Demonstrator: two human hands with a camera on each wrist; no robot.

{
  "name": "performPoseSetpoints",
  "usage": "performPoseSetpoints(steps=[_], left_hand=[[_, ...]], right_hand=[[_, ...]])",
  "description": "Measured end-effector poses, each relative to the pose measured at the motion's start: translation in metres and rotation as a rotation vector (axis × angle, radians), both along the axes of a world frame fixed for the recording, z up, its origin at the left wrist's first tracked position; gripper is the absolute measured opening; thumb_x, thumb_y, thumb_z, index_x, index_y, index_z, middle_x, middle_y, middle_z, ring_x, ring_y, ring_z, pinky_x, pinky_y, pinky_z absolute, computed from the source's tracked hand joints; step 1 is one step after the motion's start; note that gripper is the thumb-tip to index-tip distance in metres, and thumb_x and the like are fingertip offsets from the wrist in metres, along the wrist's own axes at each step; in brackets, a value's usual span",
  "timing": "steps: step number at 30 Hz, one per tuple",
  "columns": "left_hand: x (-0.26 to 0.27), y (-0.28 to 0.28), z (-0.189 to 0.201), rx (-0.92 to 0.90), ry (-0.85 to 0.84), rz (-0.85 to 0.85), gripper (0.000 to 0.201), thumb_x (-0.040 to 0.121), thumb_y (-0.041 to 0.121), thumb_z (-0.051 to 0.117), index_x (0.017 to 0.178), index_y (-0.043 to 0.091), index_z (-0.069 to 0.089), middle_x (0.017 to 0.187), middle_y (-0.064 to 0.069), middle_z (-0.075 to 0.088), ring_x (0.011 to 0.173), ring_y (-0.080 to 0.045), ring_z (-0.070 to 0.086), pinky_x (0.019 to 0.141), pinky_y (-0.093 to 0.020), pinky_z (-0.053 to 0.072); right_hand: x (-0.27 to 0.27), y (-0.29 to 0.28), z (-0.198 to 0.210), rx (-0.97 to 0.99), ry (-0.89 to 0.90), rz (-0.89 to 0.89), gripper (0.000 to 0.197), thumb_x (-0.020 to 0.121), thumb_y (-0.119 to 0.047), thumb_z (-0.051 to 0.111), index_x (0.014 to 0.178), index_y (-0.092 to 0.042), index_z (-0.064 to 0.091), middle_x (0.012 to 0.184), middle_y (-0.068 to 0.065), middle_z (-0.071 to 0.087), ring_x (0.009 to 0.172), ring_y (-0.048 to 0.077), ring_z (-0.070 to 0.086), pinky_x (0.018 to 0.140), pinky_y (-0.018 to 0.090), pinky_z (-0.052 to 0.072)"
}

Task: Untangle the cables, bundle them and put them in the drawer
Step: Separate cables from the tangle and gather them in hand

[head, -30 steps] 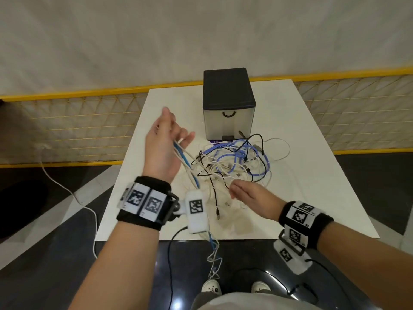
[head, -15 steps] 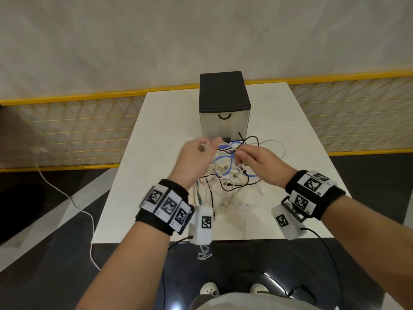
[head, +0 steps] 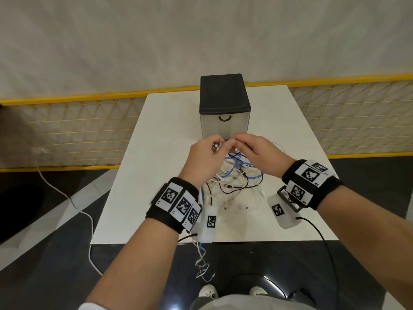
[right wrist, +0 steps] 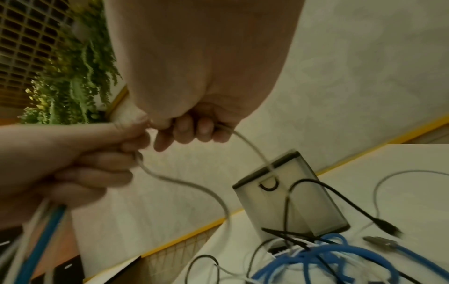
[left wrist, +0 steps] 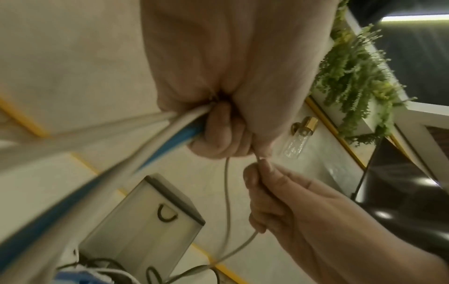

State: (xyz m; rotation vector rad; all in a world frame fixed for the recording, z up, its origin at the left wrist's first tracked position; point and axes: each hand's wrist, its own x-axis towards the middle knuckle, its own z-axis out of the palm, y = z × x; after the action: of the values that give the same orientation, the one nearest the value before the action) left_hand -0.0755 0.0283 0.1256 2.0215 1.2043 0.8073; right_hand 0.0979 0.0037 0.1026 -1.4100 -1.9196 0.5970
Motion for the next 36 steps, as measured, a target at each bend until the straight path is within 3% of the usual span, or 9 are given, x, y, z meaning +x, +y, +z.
performPoseSetpoints(steps=[7, 9, 12, 14, 18, 24, 29, 33, 36], left_hand=[[-0.029, 0.022, 0.012, 0.176, -0.164, 0.321, 0.023, 0.098, 0.035, 0.059, 0.086, 0.016, 0.064, 0.064, 0.009, 0.052, 0.056, -0.004, 0.045, 0.055, -0.012, 0.032], [-0.032, 0.020, 0.010, 0.162, -0.093, 0.328, 0.019, 0.099, 0.033, 0.057, 0.110, 0.020, 0.066, 0.067, 0.004, 0.057, 0.057, -0.004, 0.048, 0.056, -0.009, 0.034], [-0.022, 0.009, 0.006, 0.148, 0.033, 0.186, 0.049, 0.100, 0.036, 0.055, 0.147, 0.033, 0.043, 0.062, 0.003, 0.052, 0.058, -0.007, 0.051, 0.057, -0.017, 0.039], [-0.011, 0.005, 0.002, 0.103, 0.111, 0.075, 0.044, 0.099, 0.040, 0.056, 0.142, 0.031, 0.050, 0.068, 0.000, 0.056, 0.058, -0.005, 0.050, 0.057, -0.022, 0.040], [-0.001, 0.015, 0.003, 0.058, 0.049, 0.087, 0.020, 0.099, 0.036, 0.058, 0.093, 0.018, 0.064, 0.072, 0.004, 0.056, 0.064, -0.013, 0.048, 0.060, -0.021, 0.030], [-0.025, 0.030, 0.028, 0.213, -0.197, 0.279, 0.019, 0.099, 0.032, 0.059, 0.085, 0.018, 0.057, 0.063, 0.011, 0.046, 0.056, 0.004, 0.047, 0.052, -0.008, 0.033], [-0.040, 0.040, 0.023, 0.184, -0.233, 0.398, 0.022, 0.099, 0.032, 0.058, 0.088, 0.013, 0.060, 0.062, 0.011, 0.045, 0.055, -0.006, 0.042, 0.052, -0.011, 0.033], [-0.043, 0.045, 0.011, 0.137, -0.174, 0.425, 0.028, 0.099, 0.032, 0.058, 0.095, 0.005, 0.065, 0.067, 0.010, 0.049, 0.061, -0.006, 0.046, 0.055, -0.019, 0.030], [-0.043, 0.045, 0.005, 0.095, -0.148, 0.445, 0.029, 0.100, 0.034, 0.056, 0.096, 0.007, 0.064, 0.068, 0.009, 0.048, 0.062, -0.006, 0.046, 0.054, -0.013, 0.034]], right_hand=[[0.025, 0.005, -0.030, -0.097, -0.033, -0.055, 0.028, 0.103, -0.015, 0.034, 0.081, -0.026, 0.046, 0.076, -0.013, 0.049, 0.073, -0.008, 0.049, 0.070, 0.010, 0.035], [0.023, 0.009, -0.027, -0.077, -0.057, -0.069, 0.028, 0.103, -0.014, 0.035, 0.081, -0.022, 0.049, 0.072, -0.011, 0.046, 0.068, -0.005, 0.046, 0.066, 0.011, 0.034], [0.015, 0.018, -0.016, -0.033, -0.084, -0.040, 0.024, 0.102, -0.011, 0.037, 0.086, -0.010, 0.055, 0.071, -0.011, 0.046, 0.069, -0.007, 0.047, 0.065, 0.007, 0.034], [0.008, 0.026, -0.008, 0.022, -0.118, 0.011, 0.022, 0.102, -0.013, 0.038, 0.087, -0.011, 0.055, 0.074, -0.010, 0.049, 0.072, 0.000, 0.048, 0.067, 0.009, 0.034], [0.004, 0.037, -0.003, 0.115, -0.217, 0.077, 0.022, 0.102, -0.020, 0.037, 0.090, -0.012, 0.054, 0.082, 0.002, 0.056, 0.077, 0.017, 0.049, 0.072, 0.024, 0.039], [0.033, 0.046, -0.036, -0.113, -0.433, -0.140, 0.021, 0.101, -0.018, 0.037, 0.093, -0.015, 0.056, 0.099, 0.004, 0.053, 0.102, 0.029, 0.052, 0.085, 0.040, 0.034], [0.038, 0.059, -0.029, 0.020, -0.619, -0.348, 0.018, 0.097, -0.021, 0.046, 0.096, -0.021, 0.064, 0.116, 0.008, 0.044, 0.112, 0.030, 0.039, 0.089, 0.038, 0.028], [0.037, 0.075, 0.006, 0.118, -0.304, -0.482, 0.024, 0.099, -0.018, 0.041, 0.098, -0.011, 0.064, 0.107, 0.017, 0.051, 0.091, 0.035, 0.055, 0.085, 0.035, 0.044], [0.036, 0.088, 0.033, 0.180, 0.006, -0.570, 0.024, 0.100, -0.017, 0.041, 0.105, -0.006, 0.062, 0.114, 0.017, 0.051, 0.078, 0.026, 0.059, 0.068, 0.008, 0.043]])
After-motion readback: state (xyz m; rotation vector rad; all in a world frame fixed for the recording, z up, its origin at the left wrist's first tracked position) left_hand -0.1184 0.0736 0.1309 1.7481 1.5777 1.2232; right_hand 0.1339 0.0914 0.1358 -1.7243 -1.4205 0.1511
